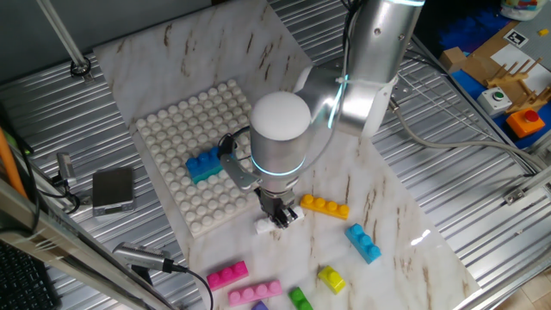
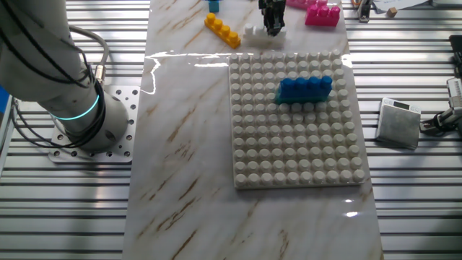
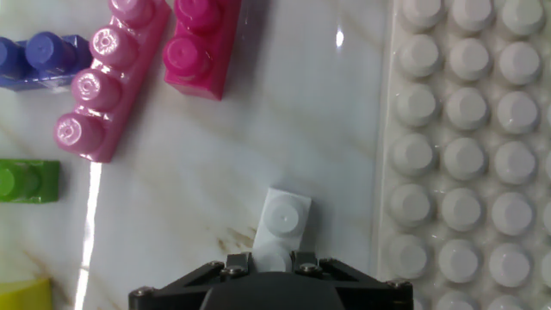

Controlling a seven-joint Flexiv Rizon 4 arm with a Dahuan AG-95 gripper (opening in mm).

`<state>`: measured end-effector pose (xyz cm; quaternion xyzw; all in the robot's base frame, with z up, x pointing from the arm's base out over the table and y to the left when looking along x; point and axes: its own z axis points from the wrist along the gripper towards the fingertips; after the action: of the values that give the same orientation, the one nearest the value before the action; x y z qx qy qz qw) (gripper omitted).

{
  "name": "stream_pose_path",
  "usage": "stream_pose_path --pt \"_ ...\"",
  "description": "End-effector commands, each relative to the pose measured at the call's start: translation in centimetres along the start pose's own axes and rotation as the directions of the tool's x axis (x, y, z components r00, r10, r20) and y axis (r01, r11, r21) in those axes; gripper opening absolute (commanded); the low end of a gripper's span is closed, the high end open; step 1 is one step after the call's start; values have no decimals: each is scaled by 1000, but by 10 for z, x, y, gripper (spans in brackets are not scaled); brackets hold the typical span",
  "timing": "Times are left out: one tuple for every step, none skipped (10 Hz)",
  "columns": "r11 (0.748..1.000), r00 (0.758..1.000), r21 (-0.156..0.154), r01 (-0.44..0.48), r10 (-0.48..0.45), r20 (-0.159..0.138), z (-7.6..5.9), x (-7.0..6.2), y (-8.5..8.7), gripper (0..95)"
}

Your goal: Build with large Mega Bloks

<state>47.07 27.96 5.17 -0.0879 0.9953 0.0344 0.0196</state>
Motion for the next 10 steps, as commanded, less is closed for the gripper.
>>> stream_pose_path --pt "1000 1000 -5 21 -21 -20 -23 -6 2 0" --pt "999 999 -8 31 -31 -30 -34 -11 1 0" --pt "999 998 -12 47 -48 -43 -47 -18 -4 0" --pt "997 996 -20 69 -70 -54 -63 -25 -13 0" --pt "996 995 -29 82 -84 -60 -73 -30 -21 0" --pt "995 994 -31 92 -94 -61 -80 -33 -25 0" --pt "994 992 -34 104 -106 -64 -87 -36 -30 0" --pt "994 992 -35 104 -106 -64 -90 -36 -32 0" --pt "993 991 -38 112 -114 -63 -94 -36 -36 0" --pt "992 991 -39 117 -119 -65 -95 -33 -39 0"
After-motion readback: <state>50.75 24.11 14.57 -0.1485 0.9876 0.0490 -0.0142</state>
